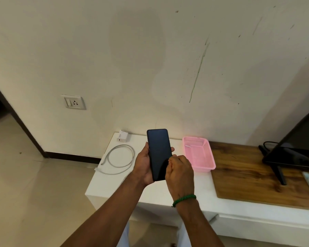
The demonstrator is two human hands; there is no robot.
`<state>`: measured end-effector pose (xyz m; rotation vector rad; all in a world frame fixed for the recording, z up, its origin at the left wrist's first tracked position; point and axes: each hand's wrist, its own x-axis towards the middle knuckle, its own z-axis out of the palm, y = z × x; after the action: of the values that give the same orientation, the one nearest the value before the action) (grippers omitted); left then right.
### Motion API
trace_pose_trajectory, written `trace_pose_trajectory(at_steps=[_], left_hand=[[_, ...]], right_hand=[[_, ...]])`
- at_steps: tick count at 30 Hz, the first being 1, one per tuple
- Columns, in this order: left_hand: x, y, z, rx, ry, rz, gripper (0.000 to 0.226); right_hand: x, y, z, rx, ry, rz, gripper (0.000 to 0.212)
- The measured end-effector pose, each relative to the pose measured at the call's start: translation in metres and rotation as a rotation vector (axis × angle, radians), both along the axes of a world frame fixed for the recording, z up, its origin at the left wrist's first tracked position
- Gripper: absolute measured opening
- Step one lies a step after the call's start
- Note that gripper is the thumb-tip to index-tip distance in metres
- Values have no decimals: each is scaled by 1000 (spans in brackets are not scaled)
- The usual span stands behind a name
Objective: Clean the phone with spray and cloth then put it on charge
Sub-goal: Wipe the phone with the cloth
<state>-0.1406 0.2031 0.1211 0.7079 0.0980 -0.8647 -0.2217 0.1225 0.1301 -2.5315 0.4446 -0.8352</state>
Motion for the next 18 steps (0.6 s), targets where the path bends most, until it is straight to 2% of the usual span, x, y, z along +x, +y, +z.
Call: trace_pose_trajectory(at_steps=[9,18], left_hand=[[1,1,3,25,-33,25,67],[1,1,5,-4,-31,62,70]], right_hand=[[3,7,4,-12,-16,17,6],[-1,45,-6,-101,-25,112,21]])
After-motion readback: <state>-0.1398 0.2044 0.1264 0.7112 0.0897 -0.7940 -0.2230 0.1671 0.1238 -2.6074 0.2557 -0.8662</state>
